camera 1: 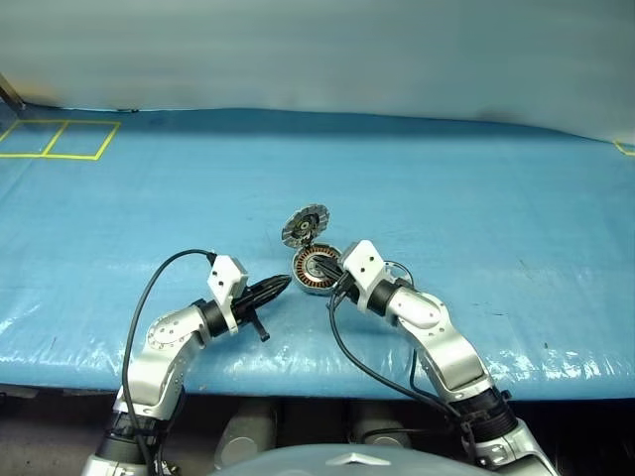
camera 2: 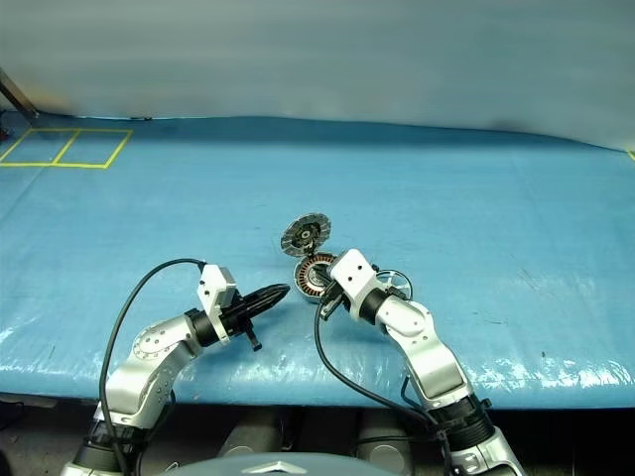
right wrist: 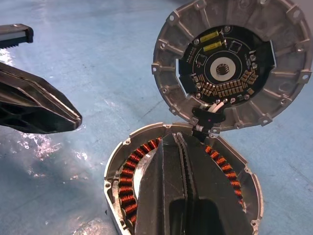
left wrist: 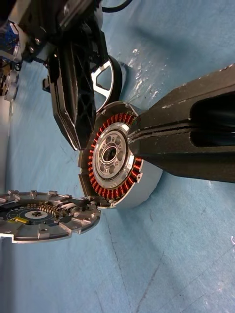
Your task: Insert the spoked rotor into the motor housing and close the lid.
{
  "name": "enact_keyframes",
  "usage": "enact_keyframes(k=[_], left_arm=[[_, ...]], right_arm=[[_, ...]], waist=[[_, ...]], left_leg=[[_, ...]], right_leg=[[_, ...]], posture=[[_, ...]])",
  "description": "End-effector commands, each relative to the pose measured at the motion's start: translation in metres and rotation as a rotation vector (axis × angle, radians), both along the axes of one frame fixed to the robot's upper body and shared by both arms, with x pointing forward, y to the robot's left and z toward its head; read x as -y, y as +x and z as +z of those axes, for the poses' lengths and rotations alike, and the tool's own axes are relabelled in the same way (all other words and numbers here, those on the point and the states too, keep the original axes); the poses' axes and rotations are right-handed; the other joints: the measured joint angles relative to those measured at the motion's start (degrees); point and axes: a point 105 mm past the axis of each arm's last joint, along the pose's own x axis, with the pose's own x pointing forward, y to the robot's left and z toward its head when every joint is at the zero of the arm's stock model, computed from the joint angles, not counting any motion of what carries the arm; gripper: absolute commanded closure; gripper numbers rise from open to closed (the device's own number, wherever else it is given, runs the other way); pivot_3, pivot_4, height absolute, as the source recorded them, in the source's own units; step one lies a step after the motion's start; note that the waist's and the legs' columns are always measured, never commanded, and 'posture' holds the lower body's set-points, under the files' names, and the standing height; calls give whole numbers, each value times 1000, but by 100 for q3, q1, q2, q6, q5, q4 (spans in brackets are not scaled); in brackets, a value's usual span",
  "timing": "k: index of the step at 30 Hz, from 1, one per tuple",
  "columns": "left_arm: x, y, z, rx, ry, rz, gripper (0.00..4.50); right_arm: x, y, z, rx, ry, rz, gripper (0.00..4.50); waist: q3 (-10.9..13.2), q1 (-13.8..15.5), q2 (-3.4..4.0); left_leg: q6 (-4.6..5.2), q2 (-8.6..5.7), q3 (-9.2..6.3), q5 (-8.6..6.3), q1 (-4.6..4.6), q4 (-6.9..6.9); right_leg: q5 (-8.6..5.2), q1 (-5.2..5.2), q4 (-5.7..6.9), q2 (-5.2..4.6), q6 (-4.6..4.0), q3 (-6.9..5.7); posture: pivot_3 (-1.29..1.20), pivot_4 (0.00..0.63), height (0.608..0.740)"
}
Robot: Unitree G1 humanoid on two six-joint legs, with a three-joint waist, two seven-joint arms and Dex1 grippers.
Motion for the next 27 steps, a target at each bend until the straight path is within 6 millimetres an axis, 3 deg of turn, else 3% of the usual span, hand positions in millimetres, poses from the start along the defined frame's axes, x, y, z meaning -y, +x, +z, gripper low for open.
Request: enact_keyframes(k=[1,7,12,20,27], left_arm=[[-3,-5,17,94,-11,8,4500],[-2,-9,11,79,3,16,4500],[1,-8,10,74,-5,15,4500],[3,-6,6,64,3,7,4500],[6,-4,3,59,21,8,4500]], right_arm=[[-4,8,8,30,11,-14,4482],[-4,18,-13,-68,25,-81,4482],[-10,15,-18,-75,9,-61,4482],[0,24,-22,-167,84,-181,4482],[9,23,-44,-292,-13,-271,4482]], waist=[[0,-9,0],[1,-2,2],[1,-5,2],[0,-11,2],[-4,-1,3]], left_leg=[[0,0,1,0,0,0],[0,0,0,0,5,0],[0,0,2,0,10,2],[-3,7,1,2,23,2],[-5,8,2,2,54,1]], right_leg=[[0,0,0,0,0,1],[-1,-8,0,1,-1,0],[1,-7,-1,2,1,1],[-2,1,4,10,-2,2],[-28,27,5,9,-14,8]], posture=[[0,150,740],[0,150,740],[0,150,740],[0,150,740],[0,150,740]])
